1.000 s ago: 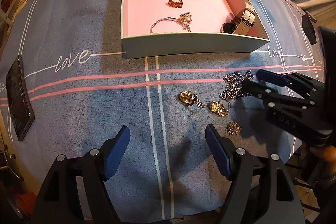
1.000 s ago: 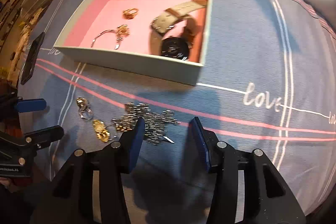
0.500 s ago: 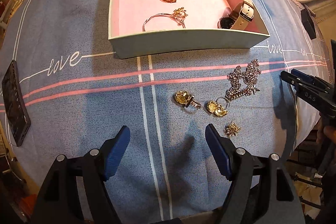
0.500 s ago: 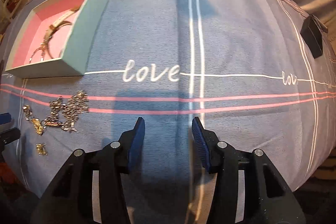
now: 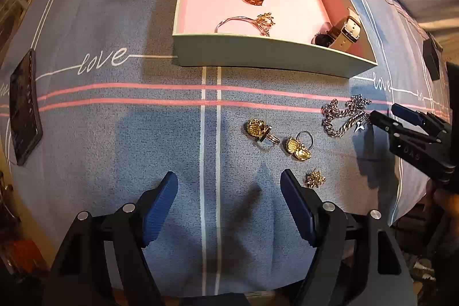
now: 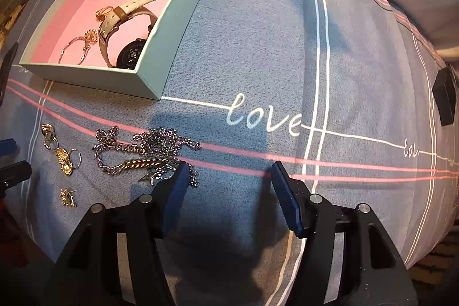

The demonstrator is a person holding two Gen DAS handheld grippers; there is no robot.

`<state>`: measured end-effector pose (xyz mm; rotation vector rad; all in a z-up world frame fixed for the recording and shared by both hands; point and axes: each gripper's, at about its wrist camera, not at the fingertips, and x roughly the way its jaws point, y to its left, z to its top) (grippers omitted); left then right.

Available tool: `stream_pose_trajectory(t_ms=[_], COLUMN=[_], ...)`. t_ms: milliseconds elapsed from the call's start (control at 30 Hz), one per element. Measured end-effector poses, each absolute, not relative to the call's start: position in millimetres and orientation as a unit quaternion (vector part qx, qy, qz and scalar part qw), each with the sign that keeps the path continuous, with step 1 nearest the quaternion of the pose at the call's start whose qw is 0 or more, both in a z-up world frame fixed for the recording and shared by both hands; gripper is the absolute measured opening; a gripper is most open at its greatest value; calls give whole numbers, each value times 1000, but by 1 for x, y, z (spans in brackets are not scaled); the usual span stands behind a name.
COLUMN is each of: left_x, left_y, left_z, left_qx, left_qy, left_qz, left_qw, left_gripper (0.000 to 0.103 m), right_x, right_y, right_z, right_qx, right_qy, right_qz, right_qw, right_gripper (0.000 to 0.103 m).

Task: Organize jewelry
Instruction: 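Withdraw both tools from the box back toward the remaining jewelry, then move the right tool onto the silver key ring and close on it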

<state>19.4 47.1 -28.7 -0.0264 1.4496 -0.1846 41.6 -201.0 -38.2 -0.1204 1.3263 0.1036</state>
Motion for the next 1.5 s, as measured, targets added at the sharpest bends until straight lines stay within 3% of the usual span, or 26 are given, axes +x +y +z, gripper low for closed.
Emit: stream_pose_trajectory(t_ms=[267, 467, 900, 1100, 1233, 1267, 1333, 1433, 1500], left_x=[37, 42, 79, 81, 67, 64, 58, 48, 49], left_y=[64, 64, 37, 54, 69, 70, 67, 69, 70], left_z=[-34, -27, -59, -54, -41, -39, -37, -38, -41], left_qx=[10, 13, 17, 35, 28, 21, 17, 14, 12], left_qy=[670, 661, 667, 659, 650, 650, 649, 655, 660], left_qz=[-112, -109, -91, -59, -64, -71, -80, -83, -78], left_qw=[734, 742, 739, 749, 757, 756, 756, 751, 747], left_gripper=[72, 72, 72, 72, 72, 72, 72, 72, 72], right_x=[-17, -2, 37, 23, 14, 12, 9, 11, 17], right_y=[-119, -142, -94, -100, -115, -115, -112, -95, -84], right_z=[-38, -44, -40, -49, -36, -33, -29, -35, -42], right_qx=[57, 6, -29, -88, -57, -50, -22, -32, -46], right_qy=[614, 622, 595, 596, 583, 580, 574, 578, 583], right_qz=[194, 102, 180, 157, 156, 173, 225, 261, 264], right_qw=[763, 776, 783, 782, 795, 795, 787, 773, 767], right_gripper=[59, 58, 58, 58, 58, 57, 45, 42, 31])
